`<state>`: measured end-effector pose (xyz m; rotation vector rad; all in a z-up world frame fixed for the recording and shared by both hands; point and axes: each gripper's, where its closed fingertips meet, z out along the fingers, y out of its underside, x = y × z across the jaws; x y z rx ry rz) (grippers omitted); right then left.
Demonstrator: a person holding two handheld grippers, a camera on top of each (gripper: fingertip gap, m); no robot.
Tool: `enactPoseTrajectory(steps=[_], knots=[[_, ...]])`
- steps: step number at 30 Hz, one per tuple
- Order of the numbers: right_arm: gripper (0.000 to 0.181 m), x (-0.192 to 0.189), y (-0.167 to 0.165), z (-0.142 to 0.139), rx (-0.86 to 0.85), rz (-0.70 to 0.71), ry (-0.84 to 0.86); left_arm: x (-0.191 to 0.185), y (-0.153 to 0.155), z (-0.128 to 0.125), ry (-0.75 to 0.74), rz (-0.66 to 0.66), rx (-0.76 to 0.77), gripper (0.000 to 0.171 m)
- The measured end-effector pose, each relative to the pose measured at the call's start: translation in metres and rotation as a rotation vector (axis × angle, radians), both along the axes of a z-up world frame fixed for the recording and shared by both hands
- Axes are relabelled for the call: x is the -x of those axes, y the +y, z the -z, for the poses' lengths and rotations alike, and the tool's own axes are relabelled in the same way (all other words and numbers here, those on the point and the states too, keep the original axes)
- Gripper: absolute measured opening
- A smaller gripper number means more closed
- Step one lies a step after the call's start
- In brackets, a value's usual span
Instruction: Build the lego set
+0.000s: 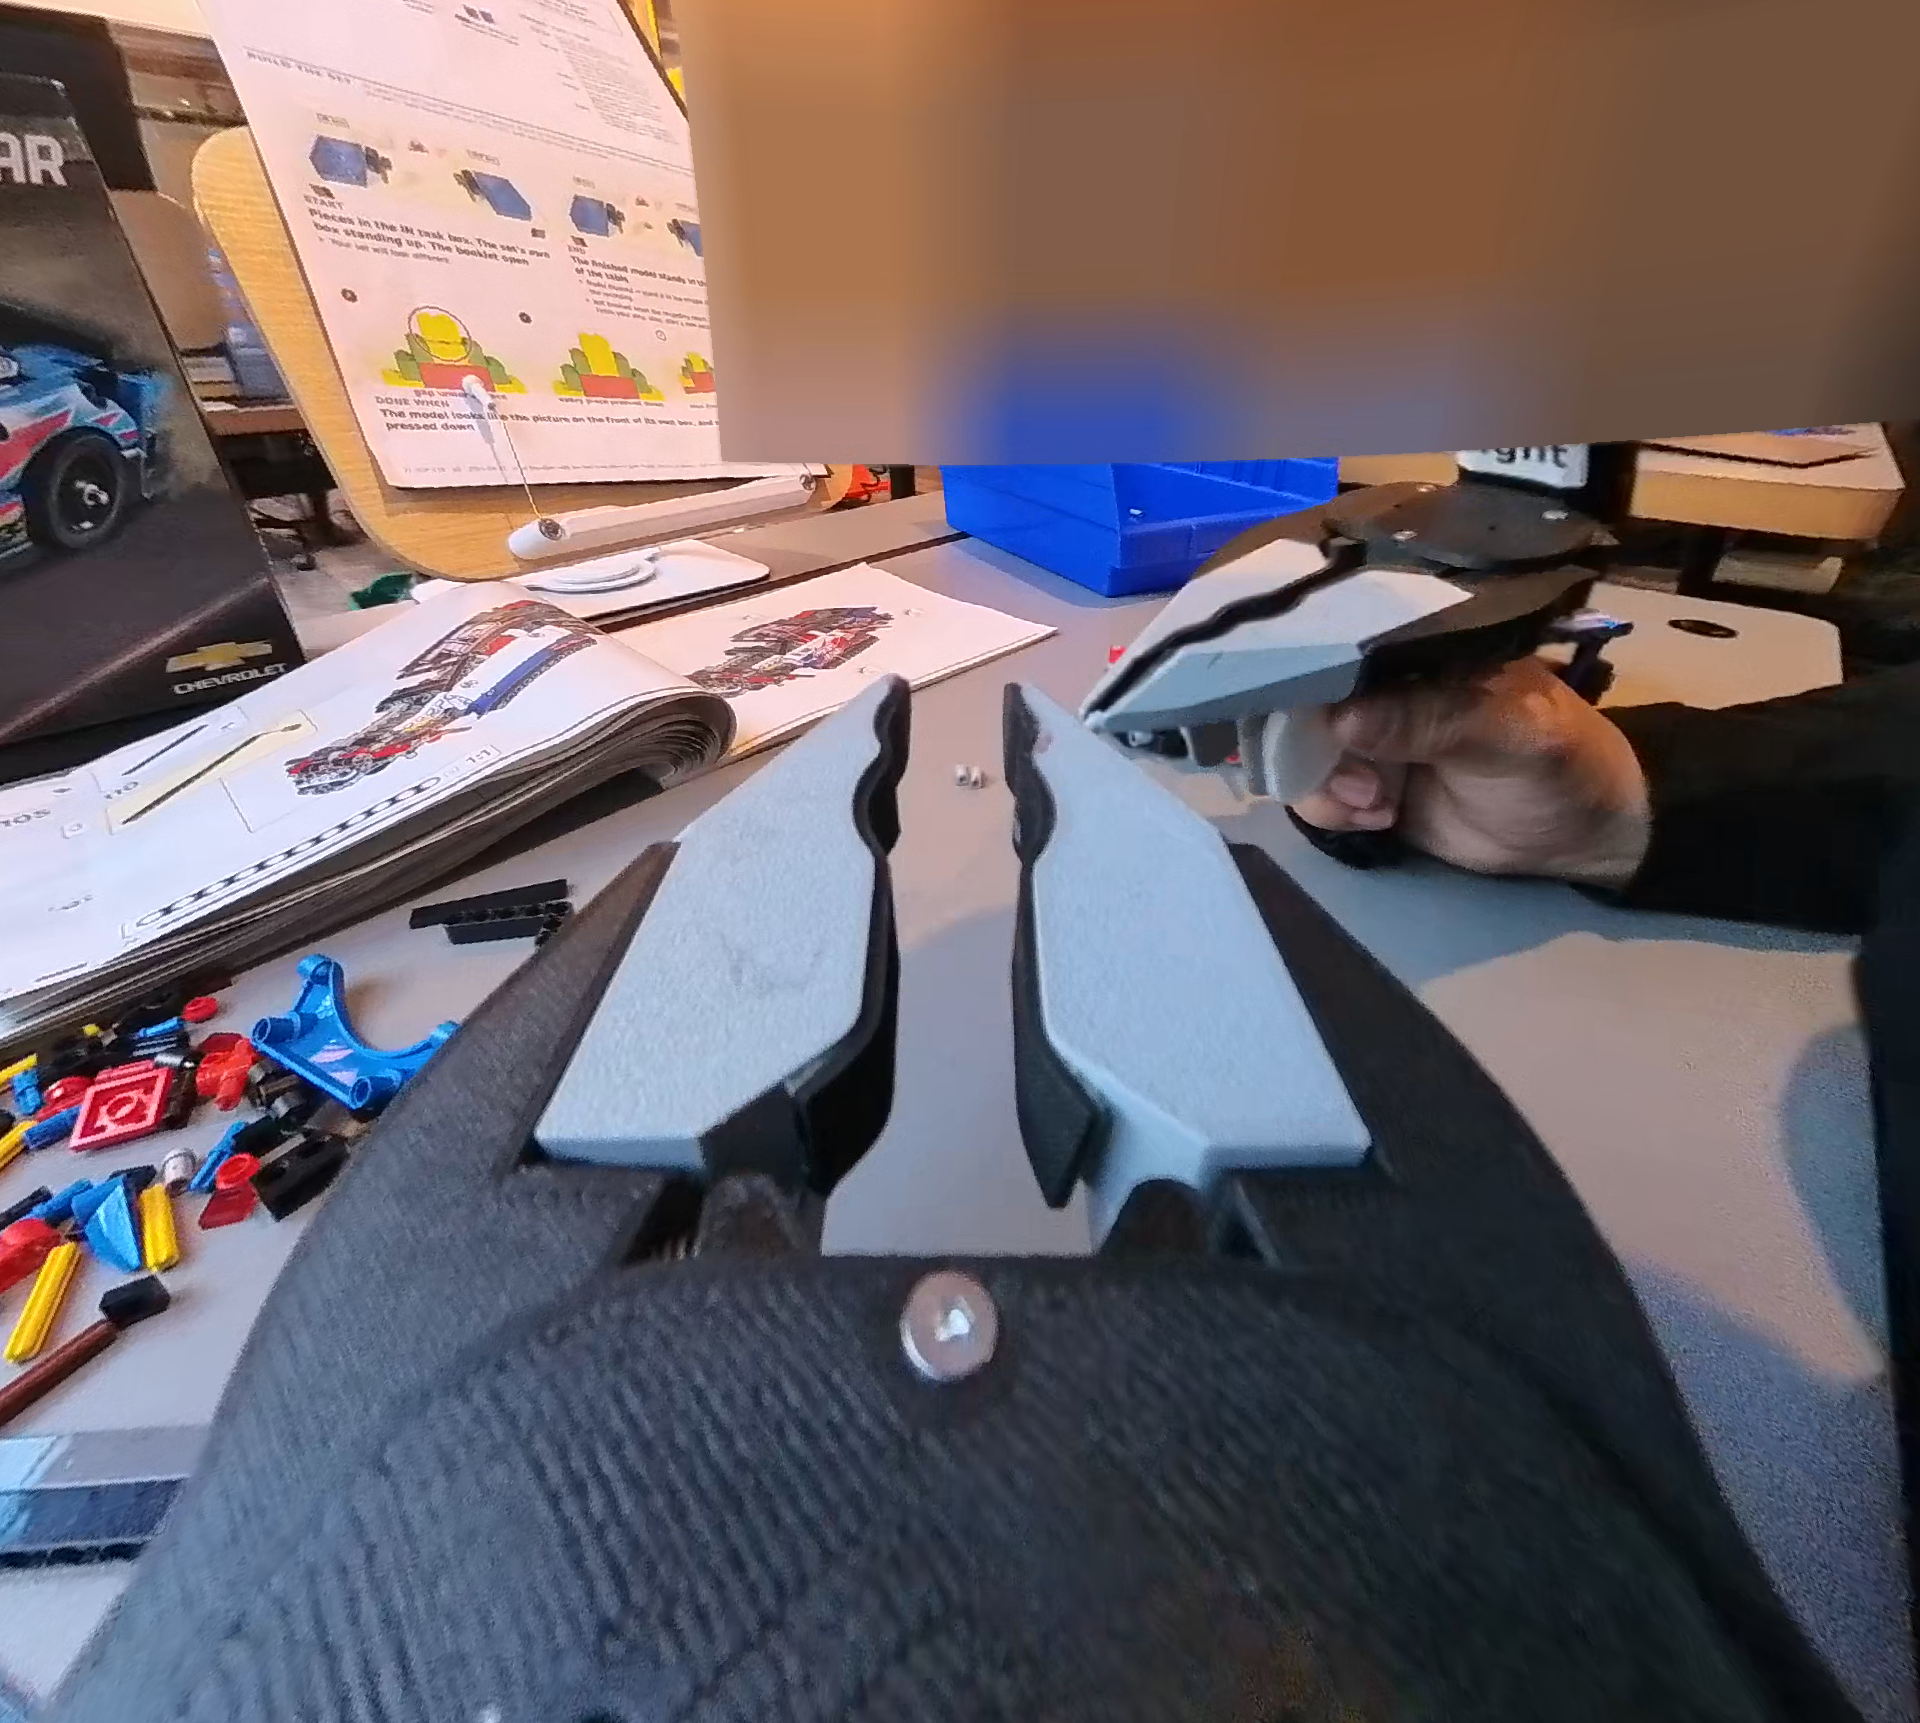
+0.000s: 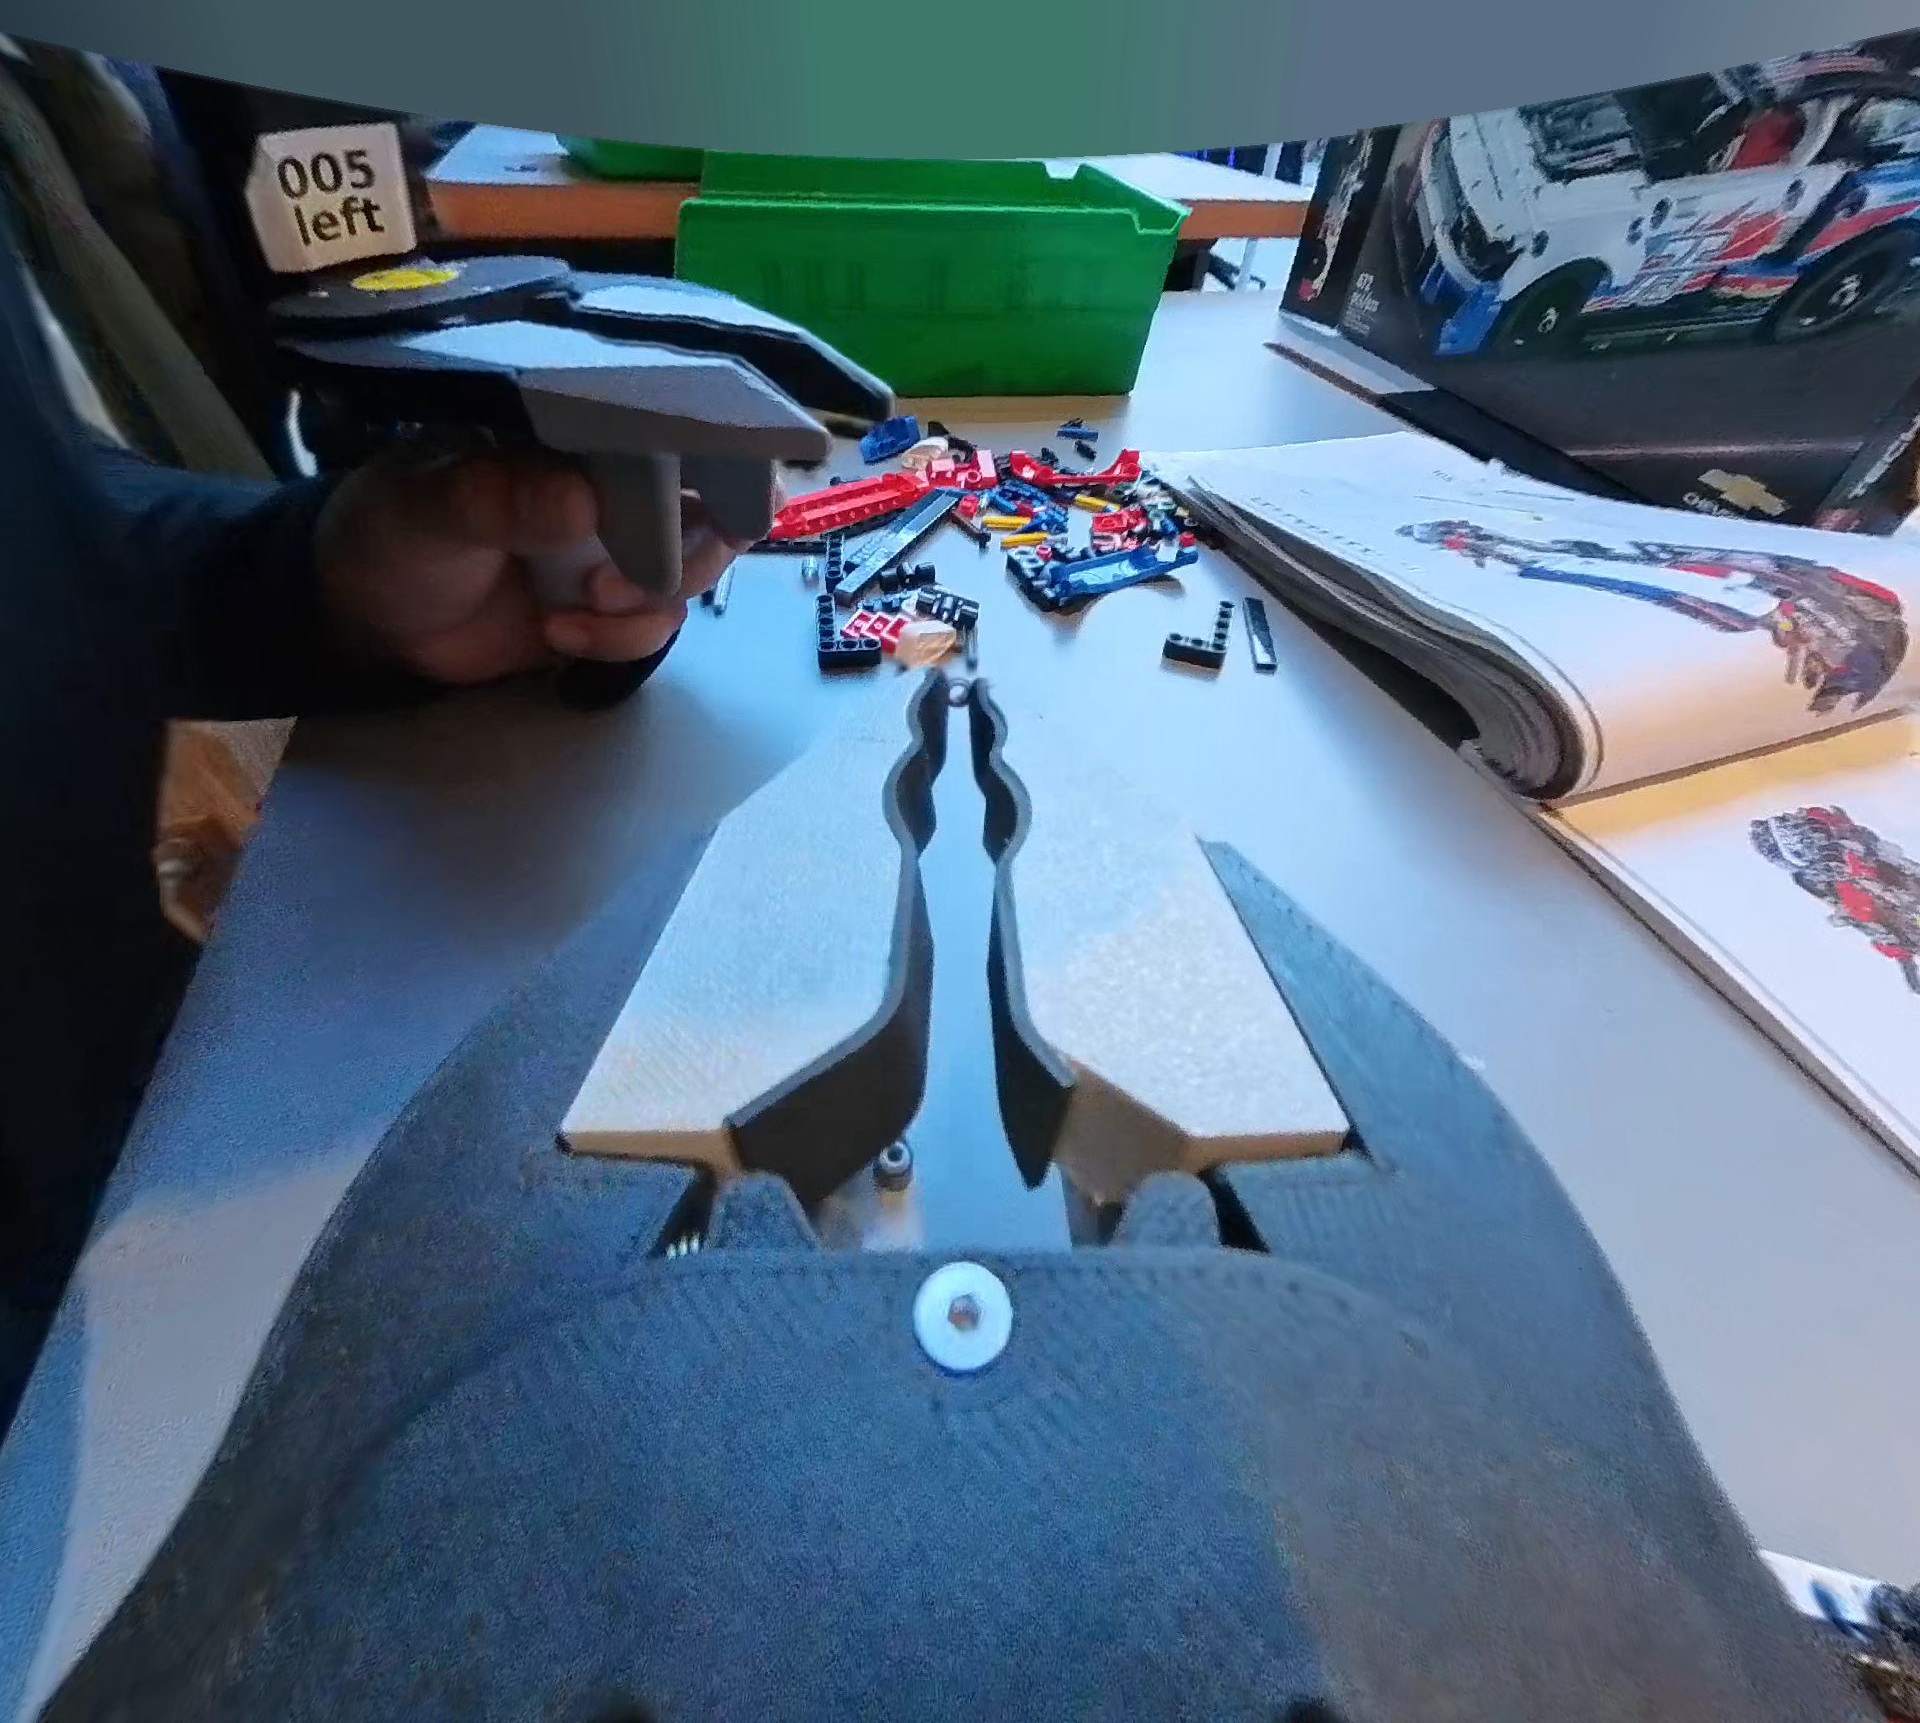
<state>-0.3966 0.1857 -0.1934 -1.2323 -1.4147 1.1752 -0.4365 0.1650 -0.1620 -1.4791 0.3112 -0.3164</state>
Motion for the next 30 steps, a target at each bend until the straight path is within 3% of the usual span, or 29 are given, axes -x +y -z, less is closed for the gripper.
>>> enactPoseTrajectory(steps=[16,30], knots=[[0.002,0.005,-0.01,0.016,-0.083,0.11,-0.119,-0.009,-0.002,0.005,0.127,-0.046,-0.009,0.021],[0.002,0.0,-0.016,0.02,-0.122,0.166,-0.145,-0.011,-0.006,0.004,0.136,-0.038,-0.017,0.021]])
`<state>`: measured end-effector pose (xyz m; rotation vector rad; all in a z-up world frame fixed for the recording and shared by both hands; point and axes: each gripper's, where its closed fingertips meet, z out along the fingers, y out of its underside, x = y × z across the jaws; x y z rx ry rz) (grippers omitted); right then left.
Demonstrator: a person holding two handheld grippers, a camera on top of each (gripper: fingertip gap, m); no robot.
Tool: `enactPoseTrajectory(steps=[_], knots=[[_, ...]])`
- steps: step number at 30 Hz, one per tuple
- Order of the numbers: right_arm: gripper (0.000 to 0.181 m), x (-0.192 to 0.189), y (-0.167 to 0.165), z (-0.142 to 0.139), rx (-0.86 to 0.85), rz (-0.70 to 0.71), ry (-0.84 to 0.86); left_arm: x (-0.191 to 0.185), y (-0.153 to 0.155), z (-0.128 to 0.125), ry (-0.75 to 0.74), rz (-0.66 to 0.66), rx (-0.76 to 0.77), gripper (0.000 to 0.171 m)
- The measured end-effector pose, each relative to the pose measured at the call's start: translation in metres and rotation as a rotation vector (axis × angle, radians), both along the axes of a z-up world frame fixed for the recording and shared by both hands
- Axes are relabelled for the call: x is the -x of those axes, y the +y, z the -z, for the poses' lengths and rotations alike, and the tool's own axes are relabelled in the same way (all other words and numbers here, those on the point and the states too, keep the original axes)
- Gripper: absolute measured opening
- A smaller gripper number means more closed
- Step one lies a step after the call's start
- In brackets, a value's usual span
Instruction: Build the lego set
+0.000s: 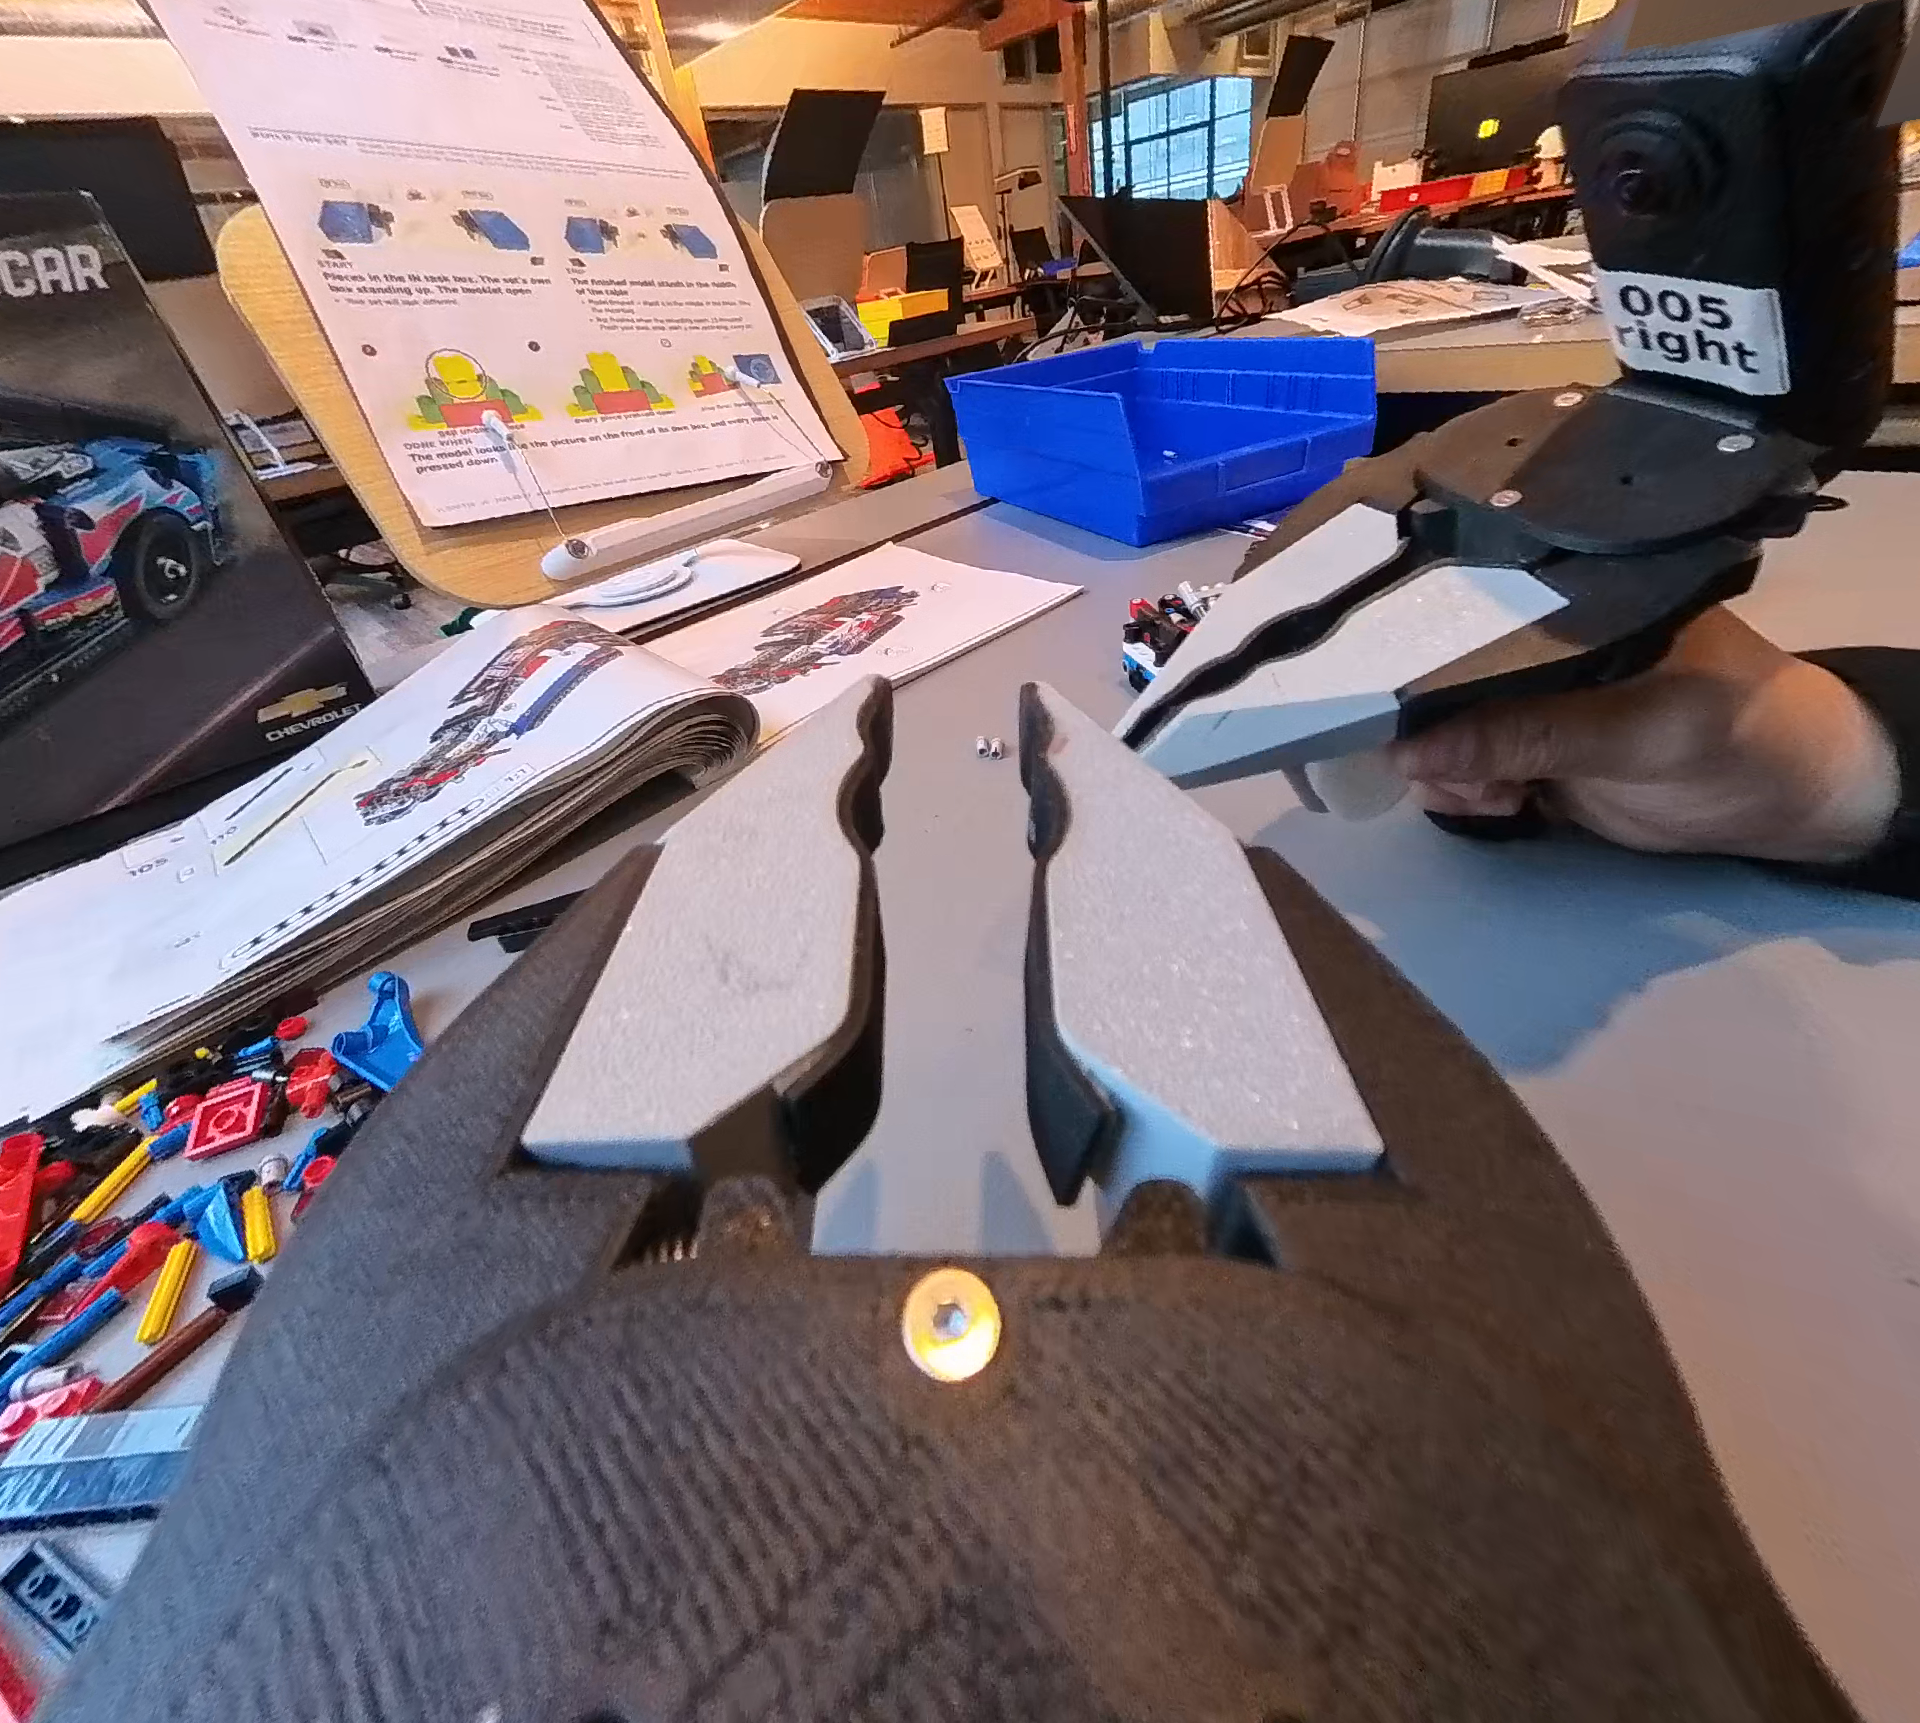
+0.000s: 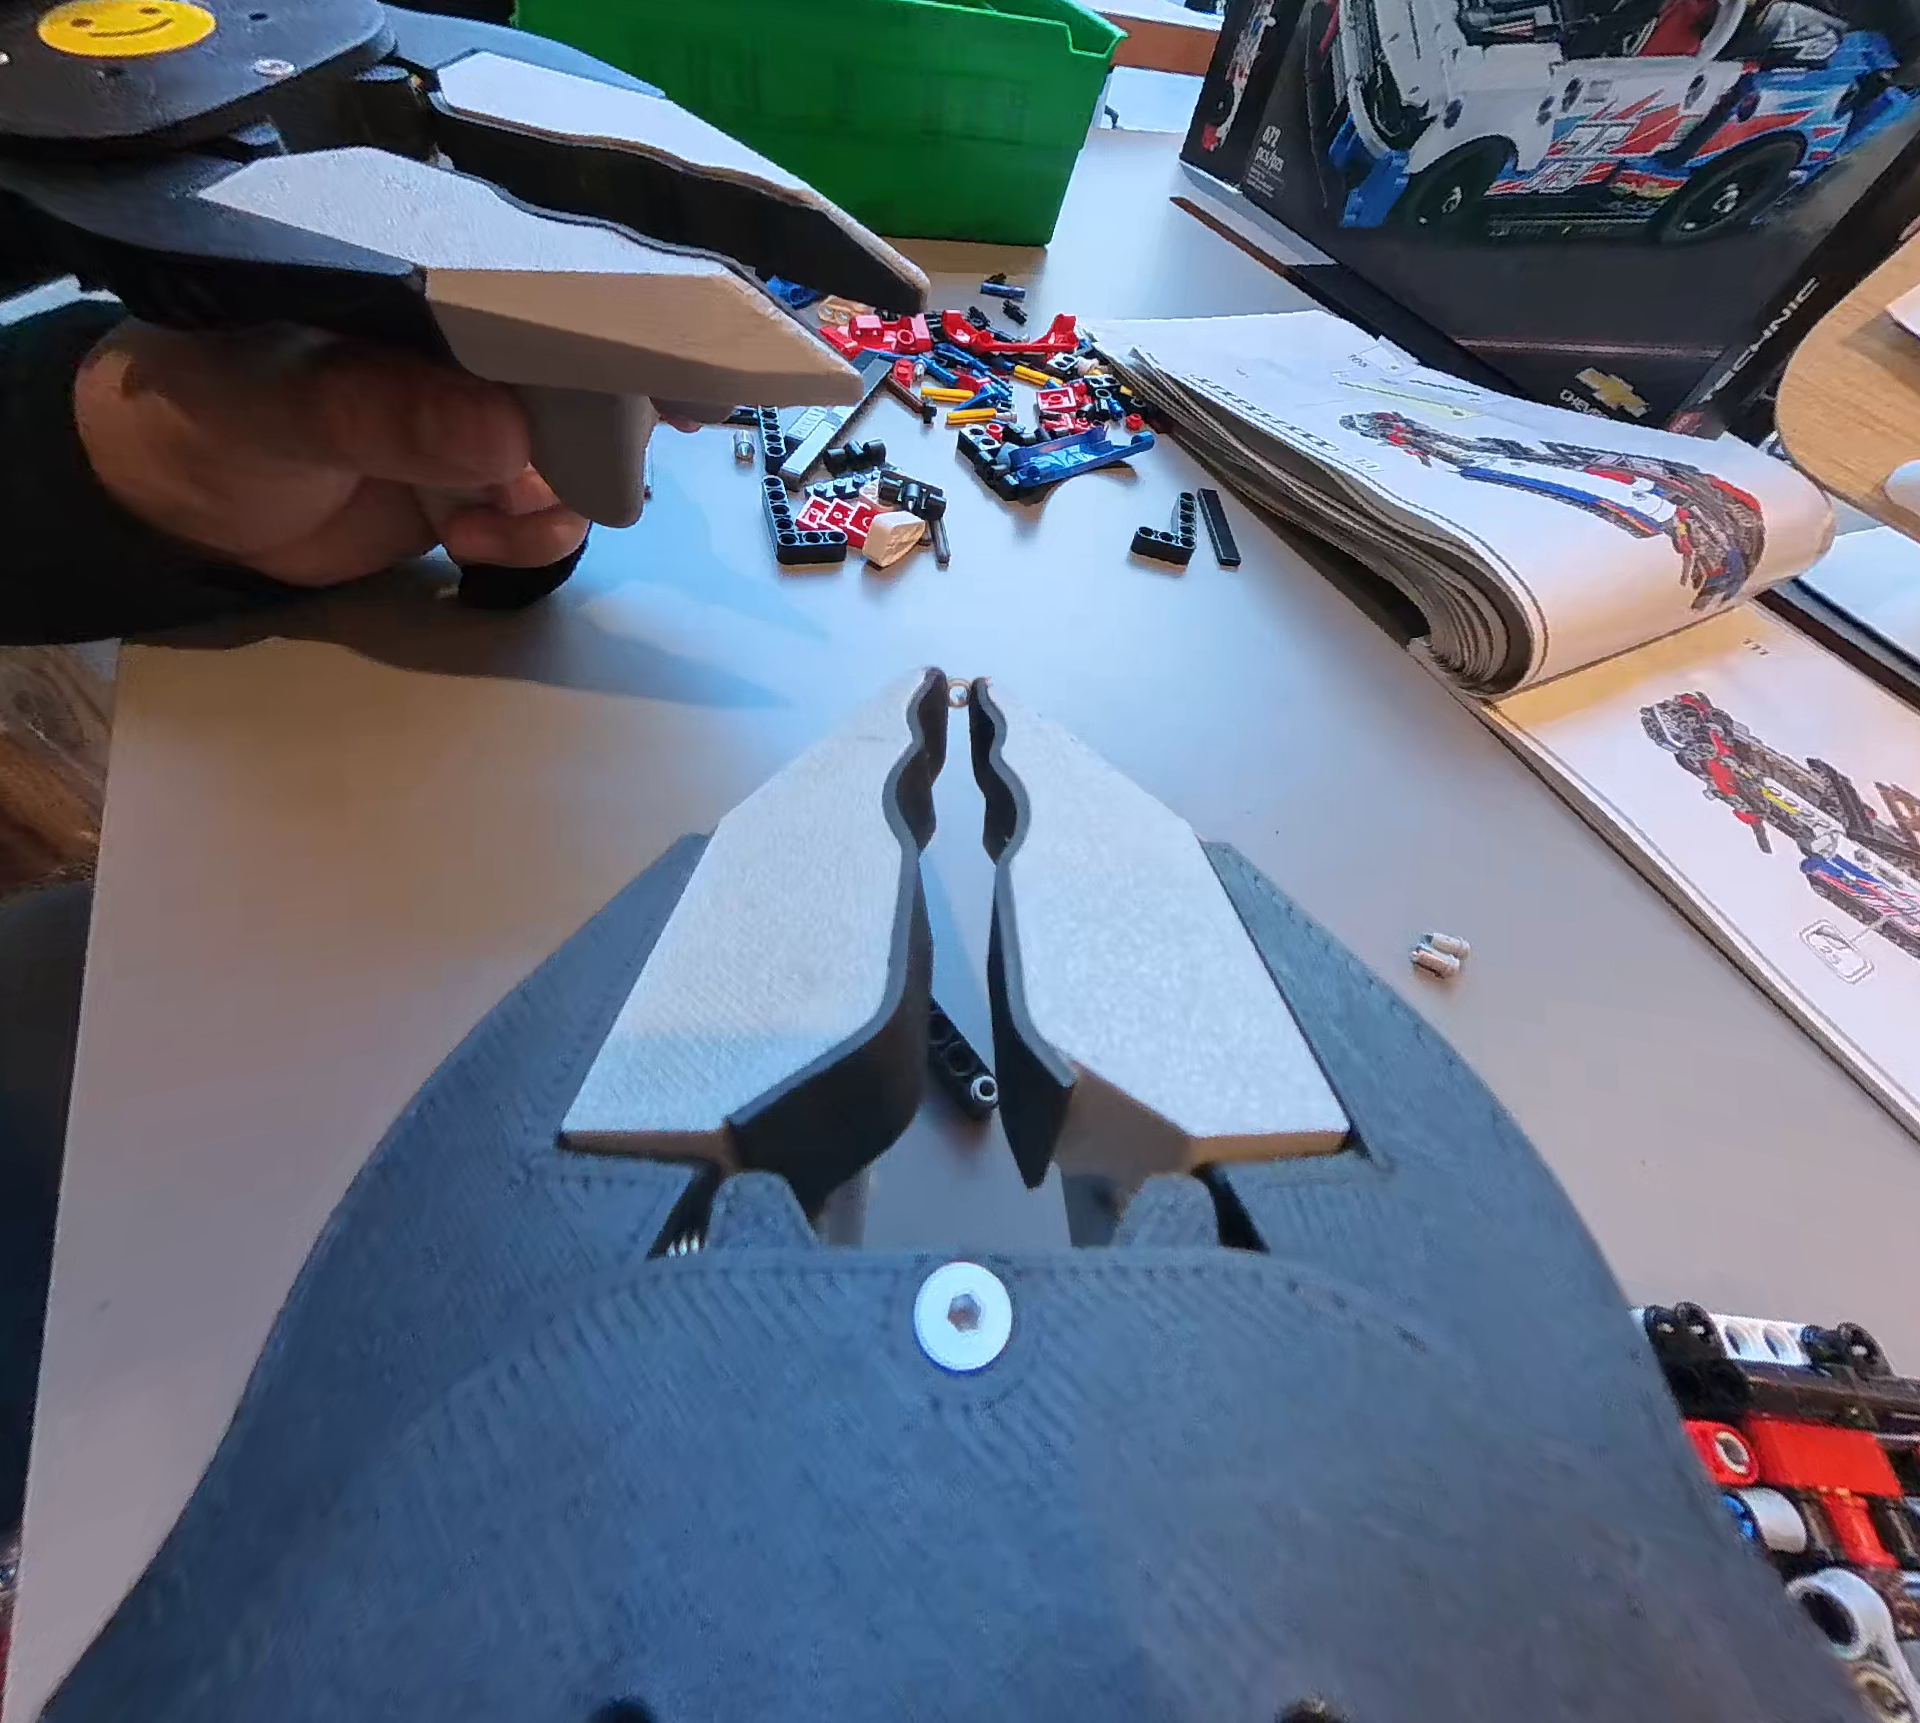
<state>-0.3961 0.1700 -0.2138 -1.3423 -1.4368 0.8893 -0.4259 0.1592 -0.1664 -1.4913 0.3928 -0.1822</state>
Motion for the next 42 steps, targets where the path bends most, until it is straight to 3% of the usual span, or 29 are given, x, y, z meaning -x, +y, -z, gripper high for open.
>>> enactPoseTrajectory(steps=[28,35,42], knots=[[0.002,0.002,-0.004,-0.003,0.039,-0.028,0.023,0.0,0.001,0.001,0.002,0.0,0.008,0.021],[0.002,-0.039,0.048,-0.026,-0.086,0.248,0.087,0.002,0.001,0.0,-0.026,0.008,0.014,0.02],[0.002,-0.039,0.055,-0.017,0.026,0.209,0.087,0.0,0.001,0.001,-0.019,0.022,0.019,0.021]])
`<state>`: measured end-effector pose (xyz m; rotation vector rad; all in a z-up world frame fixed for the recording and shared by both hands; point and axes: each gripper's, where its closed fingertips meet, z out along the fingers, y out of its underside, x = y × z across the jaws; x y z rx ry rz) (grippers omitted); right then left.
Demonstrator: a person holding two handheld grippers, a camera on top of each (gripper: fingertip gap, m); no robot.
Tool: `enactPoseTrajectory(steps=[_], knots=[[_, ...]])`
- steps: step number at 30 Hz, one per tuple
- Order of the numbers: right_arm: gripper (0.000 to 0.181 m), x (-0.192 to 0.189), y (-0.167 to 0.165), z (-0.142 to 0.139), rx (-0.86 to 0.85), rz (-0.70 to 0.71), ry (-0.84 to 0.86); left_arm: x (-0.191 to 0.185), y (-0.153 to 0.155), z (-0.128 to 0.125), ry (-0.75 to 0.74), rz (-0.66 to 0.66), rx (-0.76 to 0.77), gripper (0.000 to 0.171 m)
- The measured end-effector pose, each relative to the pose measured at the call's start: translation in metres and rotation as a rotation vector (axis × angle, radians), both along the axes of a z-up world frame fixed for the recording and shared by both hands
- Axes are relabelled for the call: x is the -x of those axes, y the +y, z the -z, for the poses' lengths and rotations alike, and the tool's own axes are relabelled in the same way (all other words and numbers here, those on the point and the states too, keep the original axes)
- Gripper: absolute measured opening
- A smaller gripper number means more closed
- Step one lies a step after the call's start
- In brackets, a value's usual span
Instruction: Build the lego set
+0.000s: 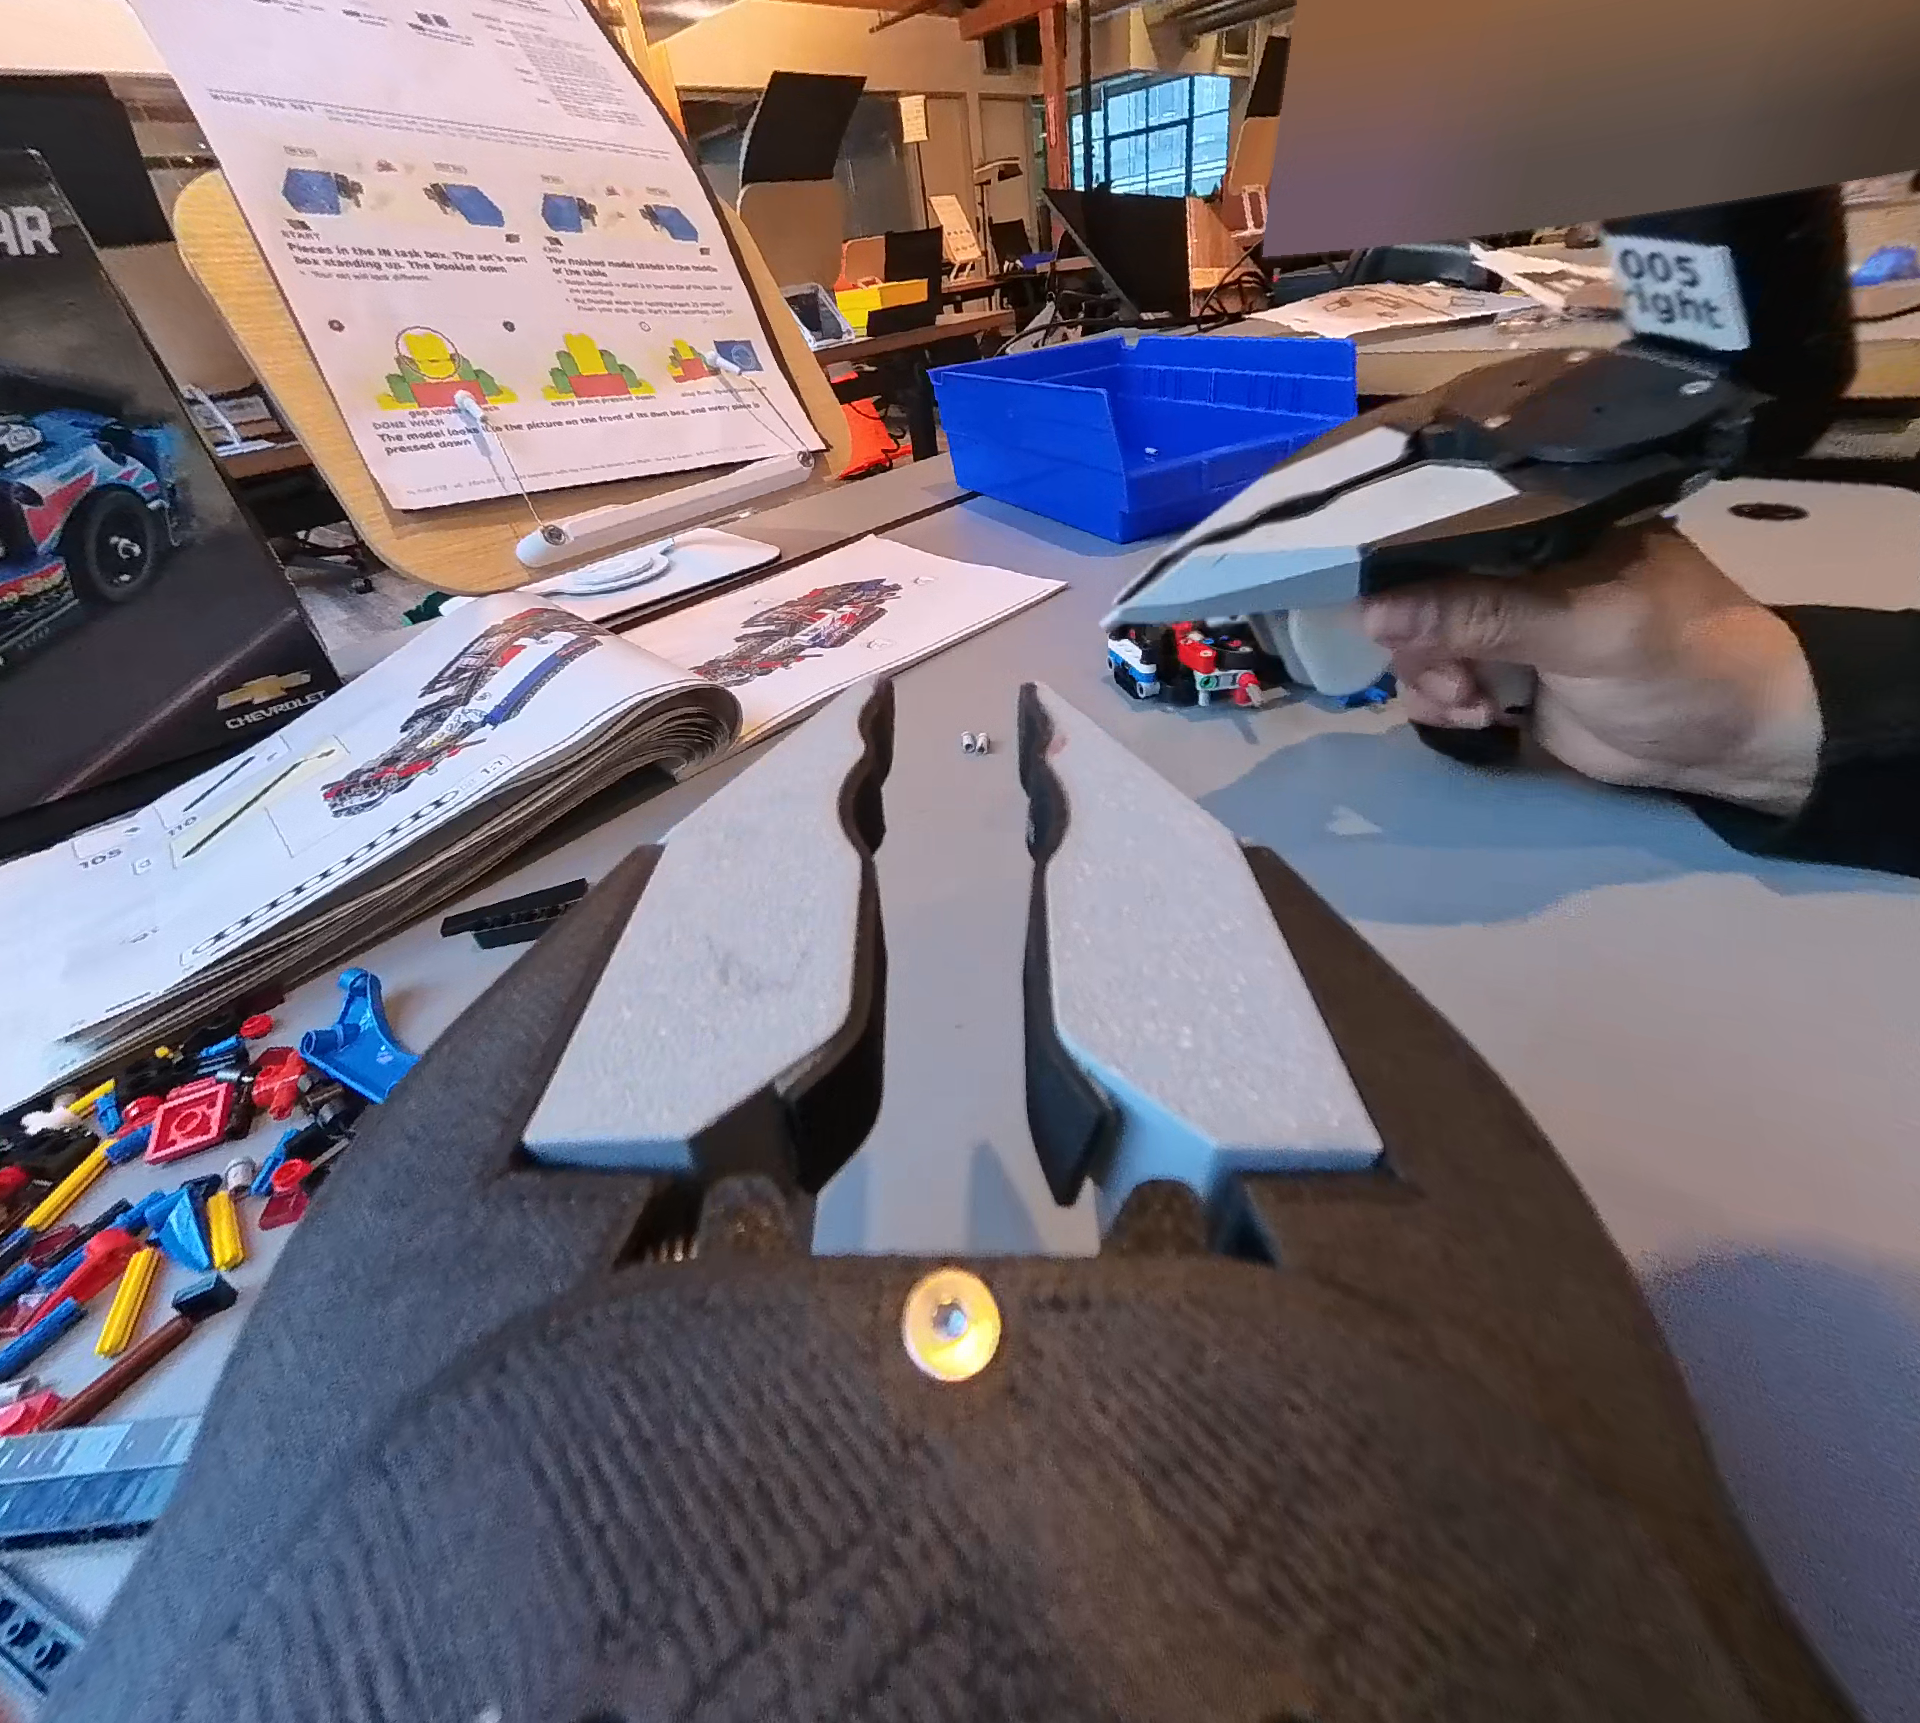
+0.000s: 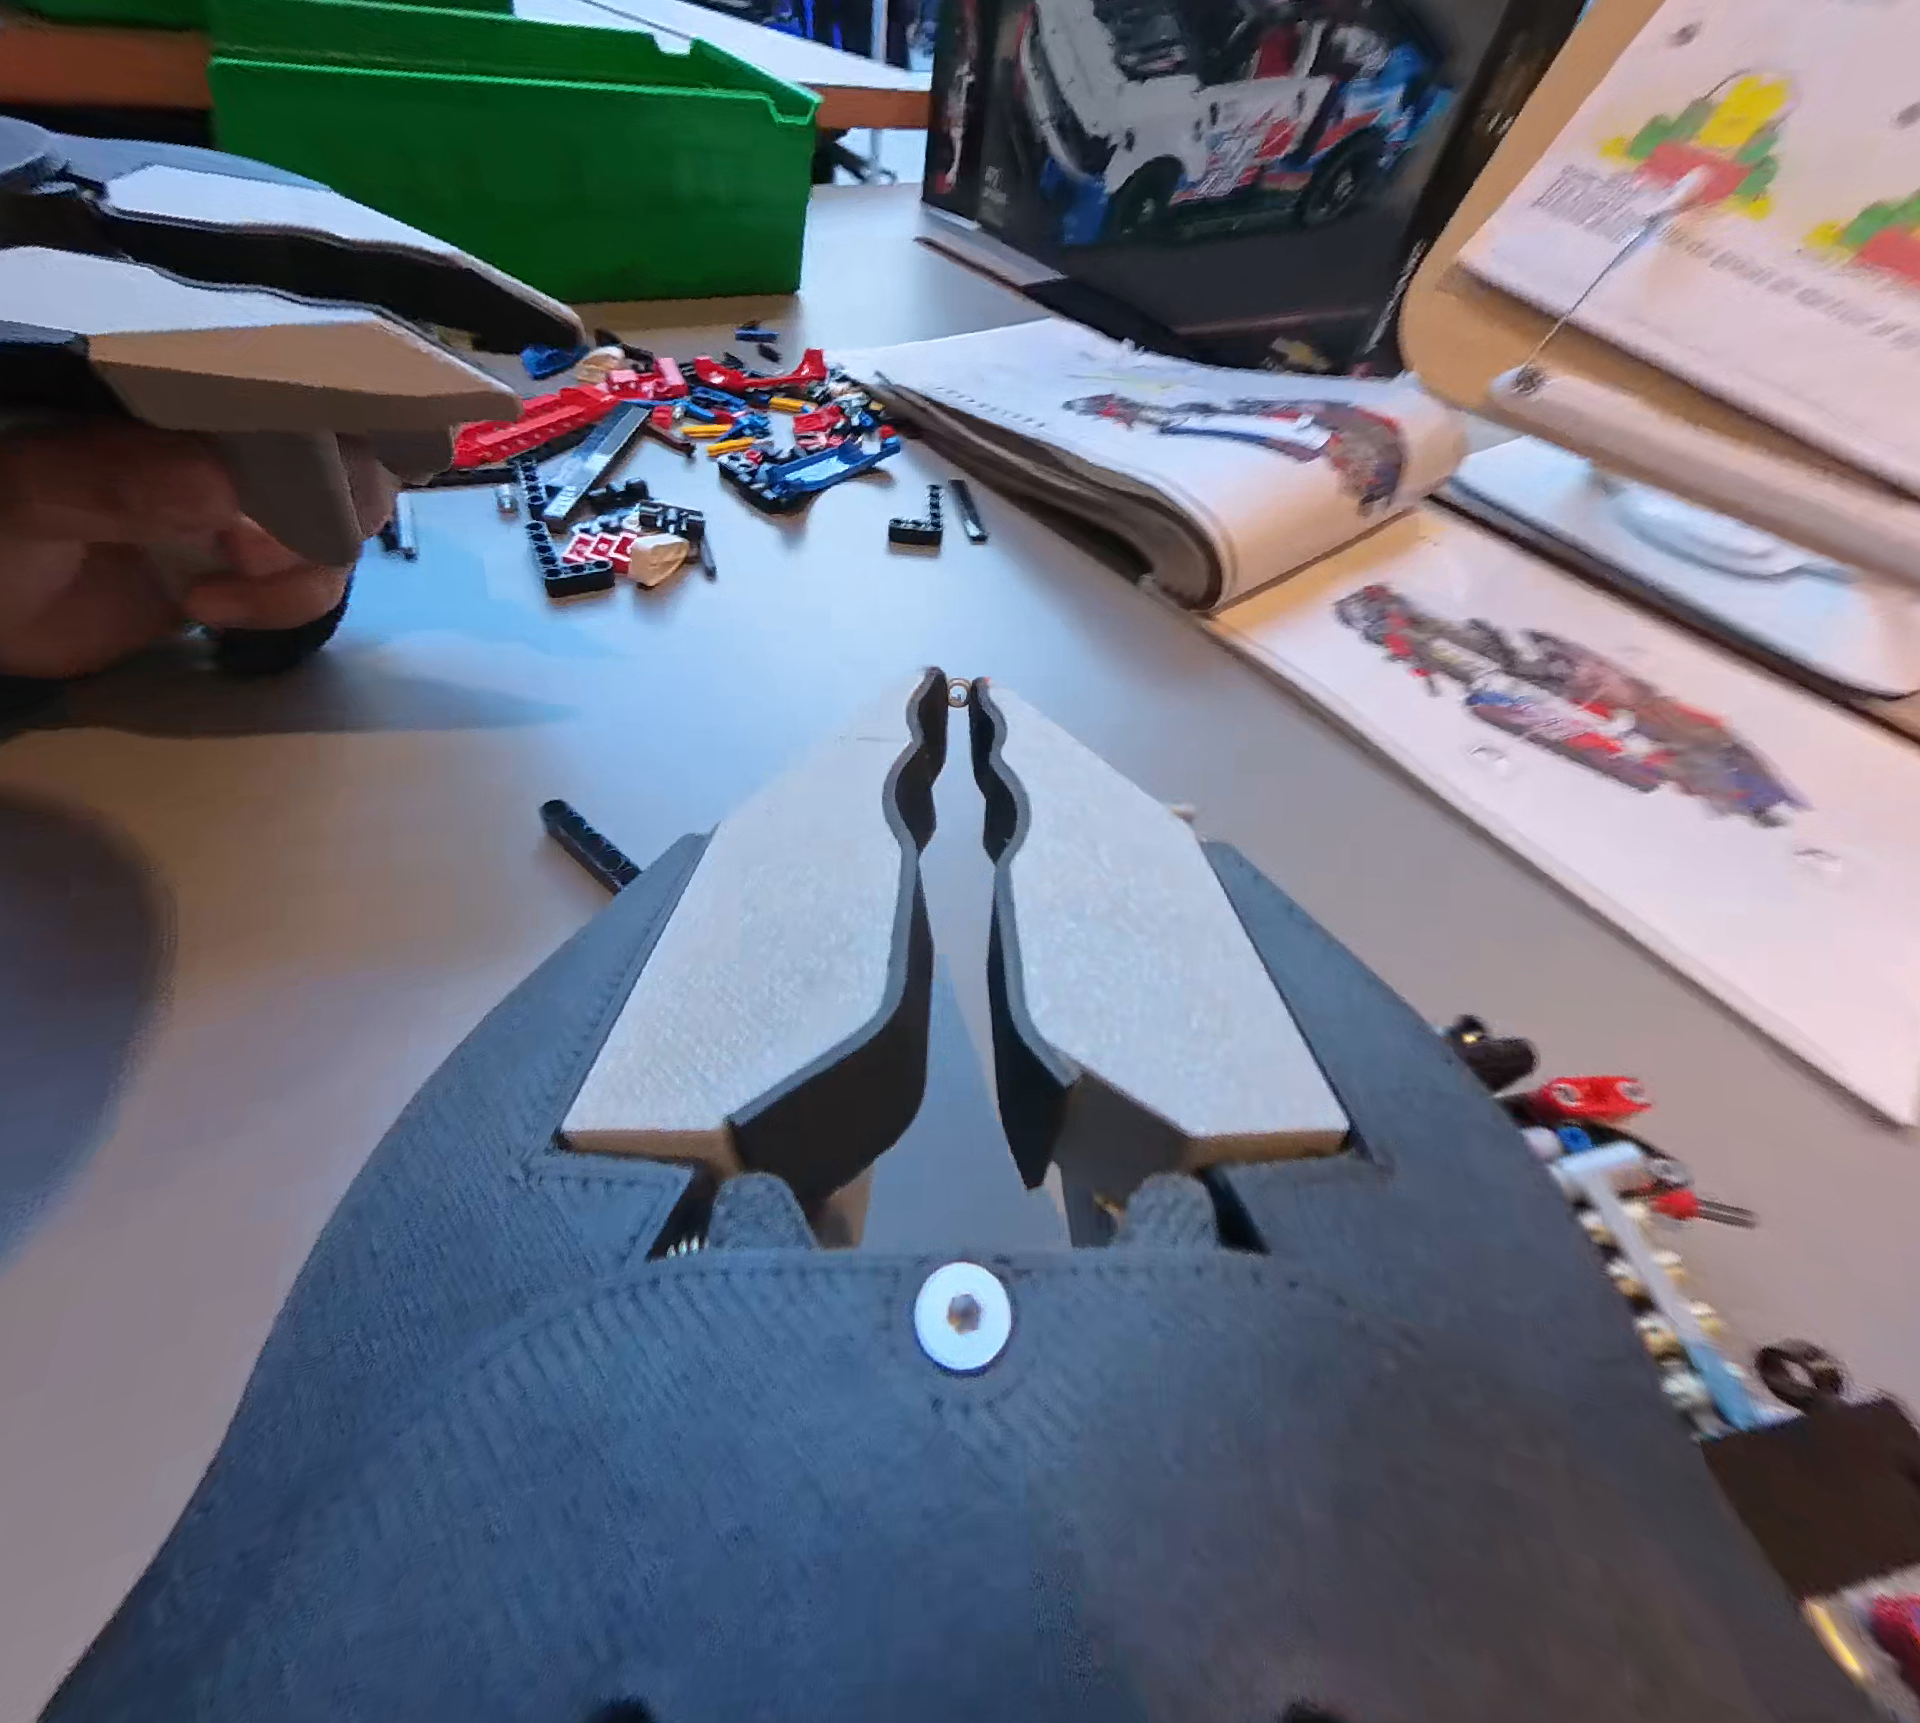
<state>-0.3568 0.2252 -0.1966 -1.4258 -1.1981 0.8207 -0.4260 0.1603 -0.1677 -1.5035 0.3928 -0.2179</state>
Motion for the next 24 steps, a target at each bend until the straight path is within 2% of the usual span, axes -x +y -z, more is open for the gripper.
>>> enactPoseTrajectory(steps=[7,24], knots=[[0.002,0.008,-0.006,0.009,0.07,-0.049,-0.014,-0.002,0.001,0.002,0.006,0.01,0.015,0.021],[0.002,0.02,-0.03,0.012,0.022,-0.127,-0.051,-0.001,0.002,0.003,0.011,0.0,0.016,0.019]])
